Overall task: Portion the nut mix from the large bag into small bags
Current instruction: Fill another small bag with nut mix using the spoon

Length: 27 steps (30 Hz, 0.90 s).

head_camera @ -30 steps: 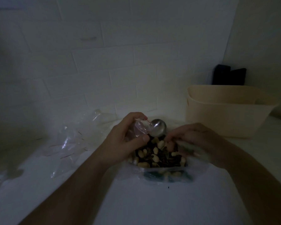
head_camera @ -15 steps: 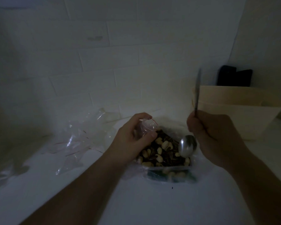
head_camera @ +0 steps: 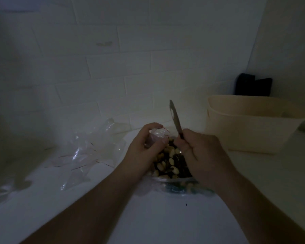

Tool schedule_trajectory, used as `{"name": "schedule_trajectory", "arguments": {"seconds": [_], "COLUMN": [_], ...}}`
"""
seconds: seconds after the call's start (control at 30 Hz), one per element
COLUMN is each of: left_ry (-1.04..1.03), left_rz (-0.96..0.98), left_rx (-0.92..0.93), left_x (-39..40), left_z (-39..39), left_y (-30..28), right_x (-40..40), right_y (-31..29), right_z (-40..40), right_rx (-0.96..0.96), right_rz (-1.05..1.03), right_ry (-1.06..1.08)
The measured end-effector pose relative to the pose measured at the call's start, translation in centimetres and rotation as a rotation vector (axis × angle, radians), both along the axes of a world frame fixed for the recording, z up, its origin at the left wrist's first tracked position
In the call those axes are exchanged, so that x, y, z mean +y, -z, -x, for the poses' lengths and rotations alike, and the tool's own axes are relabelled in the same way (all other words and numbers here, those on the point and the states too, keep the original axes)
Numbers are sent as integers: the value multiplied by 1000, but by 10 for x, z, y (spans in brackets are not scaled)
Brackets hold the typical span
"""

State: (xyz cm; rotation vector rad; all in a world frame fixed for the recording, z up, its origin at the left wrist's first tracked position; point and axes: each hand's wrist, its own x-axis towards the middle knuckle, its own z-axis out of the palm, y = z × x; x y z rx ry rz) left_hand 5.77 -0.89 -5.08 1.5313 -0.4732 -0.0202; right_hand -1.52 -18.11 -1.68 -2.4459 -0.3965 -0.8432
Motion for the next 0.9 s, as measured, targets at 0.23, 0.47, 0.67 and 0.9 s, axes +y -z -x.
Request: {"name": "schedule_trajectory", "arguments": {"seconds": [0.23,0.47,0.67,0.9], "left_ry": [-64,-74,45,-24], "left_rz": [-2,11,213,55], "left_rx": [18,48,128,-27], "left_x": [1,0,-3,3], "left_z": [-4,-6,-5,-7], "left_y": [-2,-2,-4,-9], "right_x": [-15,-4,24,1], "right_y": [2,7,20,6], "right_z": [-4,-1,-4,-4], "right_rx": [36,69,143,260], "right_rz": [-74,-130,-435,-585], "right_ry": [55,29,-21,116]}}
